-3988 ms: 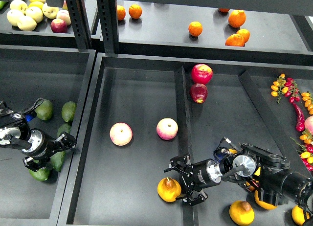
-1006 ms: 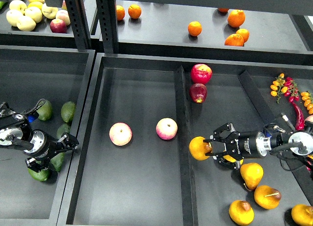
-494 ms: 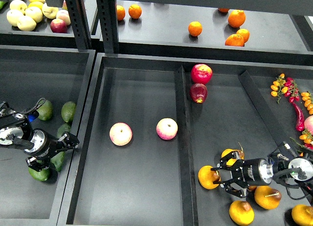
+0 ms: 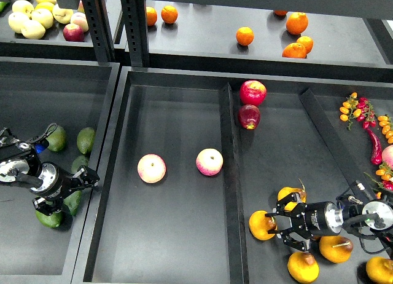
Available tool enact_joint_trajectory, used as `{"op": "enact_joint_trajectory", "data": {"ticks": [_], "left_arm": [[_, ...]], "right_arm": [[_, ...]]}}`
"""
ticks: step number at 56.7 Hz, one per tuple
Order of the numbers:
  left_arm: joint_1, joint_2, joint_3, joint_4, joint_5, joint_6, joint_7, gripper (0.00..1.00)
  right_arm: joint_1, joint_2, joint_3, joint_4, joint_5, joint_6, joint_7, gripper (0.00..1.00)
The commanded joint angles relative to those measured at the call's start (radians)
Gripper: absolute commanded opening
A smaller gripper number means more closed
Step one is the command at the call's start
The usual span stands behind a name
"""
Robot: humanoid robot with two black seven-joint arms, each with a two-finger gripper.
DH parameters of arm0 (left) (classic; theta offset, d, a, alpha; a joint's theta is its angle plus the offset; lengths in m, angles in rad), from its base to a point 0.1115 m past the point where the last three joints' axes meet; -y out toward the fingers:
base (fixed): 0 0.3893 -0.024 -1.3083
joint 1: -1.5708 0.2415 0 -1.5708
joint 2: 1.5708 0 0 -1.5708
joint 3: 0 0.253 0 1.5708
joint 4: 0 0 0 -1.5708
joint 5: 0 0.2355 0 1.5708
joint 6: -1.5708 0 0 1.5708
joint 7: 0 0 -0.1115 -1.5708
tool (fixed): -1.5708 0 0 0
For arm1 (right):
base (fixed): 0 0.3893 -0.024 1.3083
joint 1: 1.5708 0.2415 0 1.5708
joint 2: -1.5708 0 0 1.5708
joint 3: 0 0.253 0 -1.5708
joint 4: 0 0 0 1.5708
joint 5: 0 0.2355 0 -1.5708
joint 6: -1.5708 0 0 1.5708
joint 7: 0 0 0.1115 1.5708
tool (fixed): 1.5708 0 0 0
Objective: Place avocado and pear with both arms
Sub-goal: 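Open the right gripper to release the pear among the pears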
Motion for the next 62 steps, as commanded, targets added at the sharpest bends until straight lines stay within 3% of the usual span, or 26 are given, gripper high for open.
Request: {"op": "enact_joint_trajectory", "data": {"ticks": [1,15,18,21,40,62], "left_arm": [[-0.012,0.003,0.0,0.002,0.0,0.0,0.0,0.99],[-0.021,0.004,-0.002,0.002,-0.003,0.0,0.0,0.99],[-0.023,0.007,-0.003,0.002,-0.008,0.0,0.0,0.99],[-0.021,0.014,-0.026,0.003,-0.011,0.0,0.0,0.99],[-0.049,0.03,-0.166,0.011,-0.104,0.0,0.0,1.0],[-0.049,0.06,-0.365,0.011,-0.233,0.0,0.0,1.0]], "right_arm": [[0.004,-0.012,0.004,0.01,-0.001,0.0,0.001,0.6],[0.005,-0.032,0.004,0.033,-0.004,0.0,0.001,0.75],[0.005,-0.037,0.004,0.039,-0.004,0.0,0.001,0.84],[0.005,-0.047,0.005,0.048,-0.003,0.0,0.001,1.0],[0.036,-0.178,0.07,0.16,0.0,0.0,0.001,1.0],[0.011,-0.204,0.284,0.162,0.019,0.0,0.001,1.0]]}}
